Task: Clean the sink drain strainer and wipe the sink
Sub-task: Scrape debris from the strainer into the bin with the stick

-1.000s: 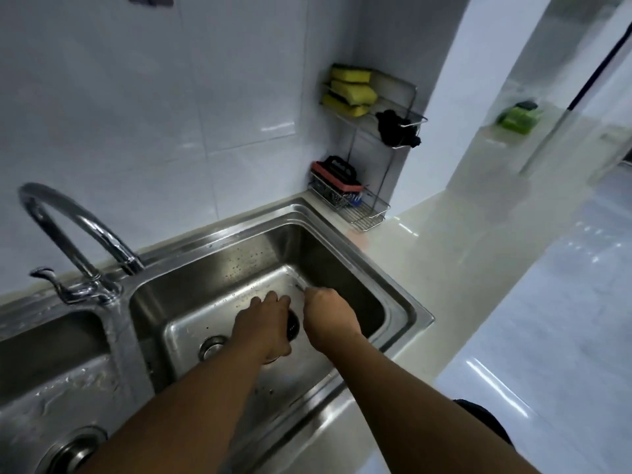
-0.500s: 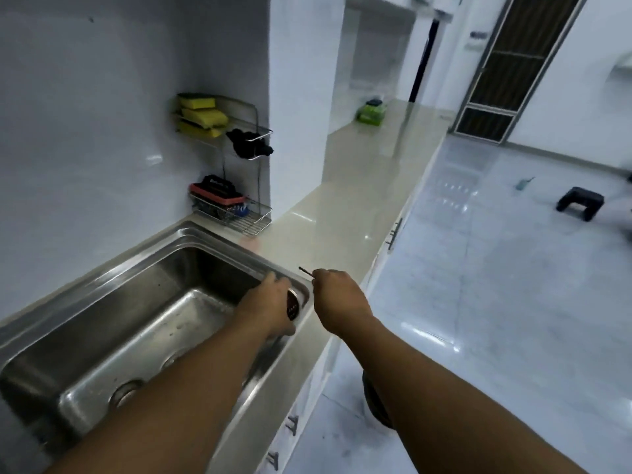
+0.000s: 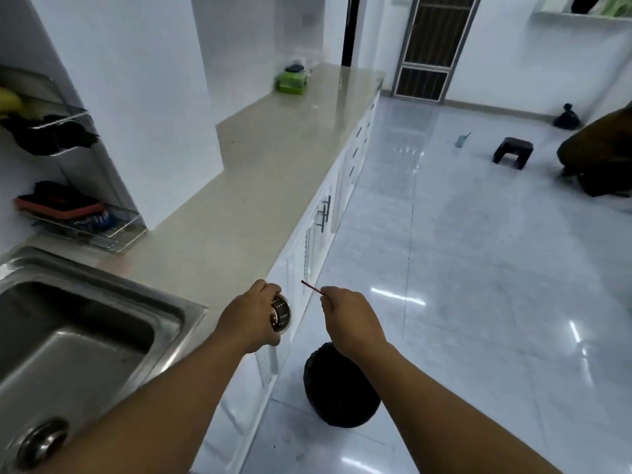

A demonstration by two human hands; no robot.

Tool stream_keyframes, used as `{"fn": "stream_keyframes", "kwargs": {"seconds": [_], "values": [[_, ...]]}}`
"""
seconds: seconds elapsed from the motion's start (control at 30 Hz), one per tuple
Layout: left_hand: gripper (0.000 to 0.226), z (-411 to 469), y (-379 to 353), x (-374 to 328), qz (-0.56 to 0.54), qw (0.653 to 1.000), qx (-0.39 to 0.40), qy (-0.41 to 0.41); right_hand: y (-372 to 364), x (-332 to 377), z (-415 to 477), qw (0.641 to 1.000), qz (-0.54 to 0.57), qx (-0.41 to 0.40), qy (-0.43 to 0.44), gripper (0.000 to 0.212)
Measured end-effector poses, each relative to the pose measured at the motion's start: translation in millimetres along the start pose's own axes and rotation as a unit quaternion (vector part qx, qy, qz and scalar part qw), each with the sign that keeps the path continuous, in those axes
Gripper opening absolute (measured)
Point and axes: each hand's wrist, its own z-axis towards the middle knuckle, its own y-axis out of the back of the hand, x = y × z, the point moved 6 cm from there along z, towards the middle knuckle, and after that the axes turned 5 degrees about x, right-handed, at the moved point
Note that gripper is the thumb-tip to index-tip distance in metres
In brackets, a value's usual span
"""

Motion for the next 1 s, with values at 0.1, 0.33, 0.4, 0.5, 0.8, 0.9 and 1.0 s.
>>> {"fn": "stream_keyframes", "kwargs": {"seconds": [0.1,0.33,0.4,0.5,0.8,0.9,1.0], "values": [[0.087,33.8,-25.5,-18.6,0.0,1.0,0.013,-0.01,1.3,-50.3,9.5,0.998,0.056,-0.016,-0.014,0.026],[0.09,93.9,-87.3,-37.1,-0.004,0.999,0.045,-0.007,-18.1,-145.3,20.3,0.989,0.135,-0.034,-0.045,0.018],[0.09,111.2,-108.0,-36.4,-0.003,0.999,0.047,-0.006,-26.2,-167.6,23.9,0.988,0.143,-0.036,-0.051,0.017],[0.089,131.2,-134.6,-31.9,-0.003,0.999,0.052,-0.005,-40.7,-190.2,32.5,0.985,0.16,-0.035,-0.051,0.016],[0.09,174.6,-199.6,-30.9,-0.007,0.997,0.072,-0.039,-104.2,-231.2,57.0,0.984,0.169,0.02,-0.048,0.013],[0.091,181.4,-221.7,-28.6,-0.012,0.995,0.085,-0.051,-125.3,-240.4,59.9,0.981,0.183,0.032,-0.049,0.011],[0.092,185.7,-241.6,-25.8,-0.027,0.993,0.098,-0.065,-145.3,-247.4,59.4,0.98,0.189,0.046,-0.047,0.011]]}}
